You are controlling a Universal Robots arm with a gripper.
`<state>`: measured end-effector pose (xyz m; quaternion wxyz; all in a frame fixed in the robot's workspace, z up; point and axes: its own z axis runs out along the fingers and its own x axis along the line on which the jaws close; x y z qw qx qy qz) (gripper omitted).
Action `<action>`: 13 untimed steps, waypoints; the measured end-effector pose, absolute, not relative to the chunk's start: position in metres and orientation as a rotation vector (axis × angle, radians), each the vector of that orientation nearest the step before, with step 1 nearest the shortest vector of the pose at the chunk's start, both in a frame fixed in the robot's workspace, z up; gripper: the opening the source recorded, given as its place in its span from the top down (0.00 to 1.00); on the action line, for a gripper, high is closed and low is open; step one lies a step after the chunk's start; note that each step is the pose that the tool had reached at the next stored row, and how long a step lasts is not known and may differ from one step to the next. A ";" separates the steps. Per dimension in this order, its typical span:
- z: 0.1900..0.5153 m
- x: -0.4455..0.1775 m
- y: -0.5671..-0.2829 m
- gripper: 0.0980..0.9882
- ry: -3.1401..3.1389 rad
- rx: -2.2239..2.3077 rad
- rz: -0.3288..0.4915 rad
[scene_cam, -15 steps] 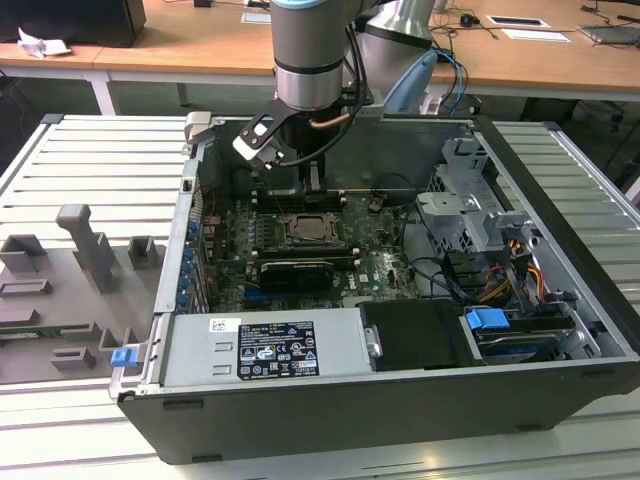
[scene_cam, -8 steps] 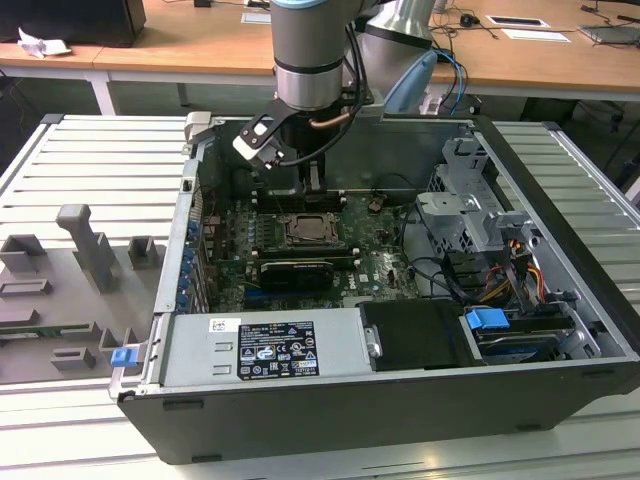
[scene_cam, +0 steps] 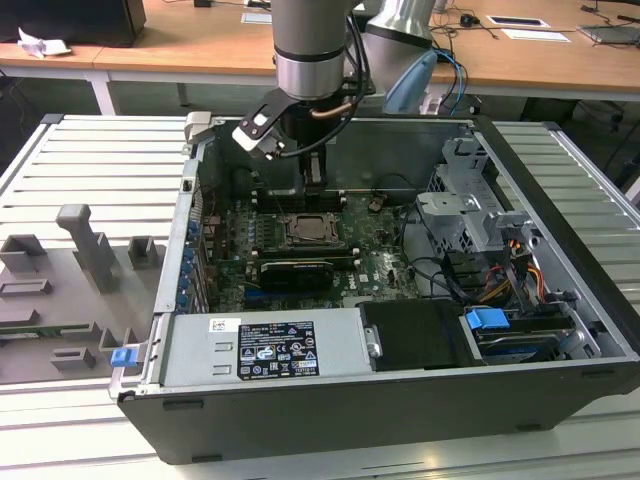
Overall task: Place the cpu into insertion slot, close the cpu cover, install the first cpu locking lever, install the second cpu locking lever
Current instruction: 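Install the first cpu locking lever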
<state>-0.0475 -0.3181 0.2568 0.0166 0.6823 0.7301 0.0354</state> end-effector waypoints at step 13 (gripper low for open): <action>0.256 -0.048 -0.318 0.99 2.566 1.769 0.112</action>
